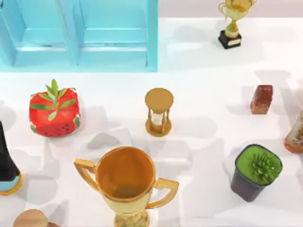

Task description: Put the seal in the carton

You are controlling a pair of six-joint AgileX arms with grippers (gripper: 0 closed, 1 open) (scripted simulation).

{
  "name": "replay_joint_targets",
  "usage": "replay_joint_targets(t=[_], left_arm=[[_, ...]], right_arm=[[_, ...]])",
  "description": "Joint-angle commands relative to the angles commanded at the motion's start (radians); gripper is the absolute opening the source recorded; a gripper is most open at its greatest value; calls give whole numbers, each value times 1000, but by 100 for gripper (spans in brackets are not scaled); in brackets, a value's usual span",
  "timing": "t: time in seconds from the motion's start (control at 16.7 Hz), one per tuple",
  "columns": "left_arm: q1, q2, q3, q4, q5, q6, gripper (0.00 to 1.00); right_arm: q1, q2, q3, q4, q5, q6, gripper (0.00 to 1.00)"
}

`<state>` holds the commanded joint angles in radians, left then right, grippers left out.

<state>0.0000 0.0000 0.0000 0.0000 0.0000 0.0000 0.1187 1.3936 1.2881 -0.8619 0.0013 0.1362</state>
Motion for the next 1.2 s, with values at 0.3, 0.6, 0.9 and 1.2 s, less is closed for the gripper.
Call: replay_joint_targets(t=[0.3, 0.6, 0.9, 1.2], left_arm=[[0, 0, 0, 0, 0, 0, 100], [0, 0, 0, 0, 0, 0, 100], [0, 0, 0, 0, 0, 0, 100], [0, 0, 0, 0, 0, 0, 100]], right_arm=[[36, 411, 381, -254, 1, 38, 100], [63, 716, 663, -442, 2, 66, 100], [77, 863, 799, -534, 2, 79, 100], [77, 871, 806, -538, 2, 80, 100]])
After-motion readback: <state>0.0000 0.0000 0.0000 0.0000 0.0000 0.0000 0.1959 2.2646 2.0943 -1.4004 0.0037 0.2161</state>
